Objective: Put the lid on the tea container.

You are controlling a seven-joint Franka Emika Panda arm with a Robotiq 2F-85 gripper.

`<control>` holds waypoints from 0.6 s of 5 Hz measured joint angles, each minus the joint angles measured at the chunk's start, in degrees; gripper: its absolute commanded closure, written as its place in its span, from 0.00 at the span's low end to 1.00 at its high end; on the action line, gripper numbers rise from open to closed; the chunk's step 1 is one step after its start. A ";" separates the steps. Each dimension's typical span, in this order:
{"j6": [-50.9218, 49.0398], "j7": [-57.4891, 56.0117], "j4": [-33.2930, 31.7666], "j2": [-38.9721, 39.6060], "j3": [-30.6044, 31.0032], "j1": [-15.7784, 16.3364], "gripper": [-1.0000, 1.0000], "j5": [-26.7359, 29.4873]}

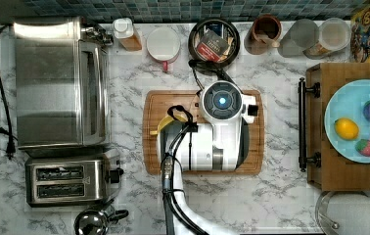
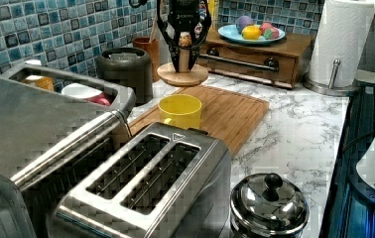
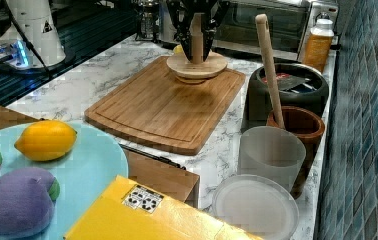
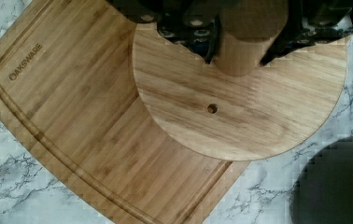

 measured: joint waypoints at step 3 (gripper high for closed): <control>-0.17 1.16 1.57 0.00 0.01 -0.46 1.00 0.07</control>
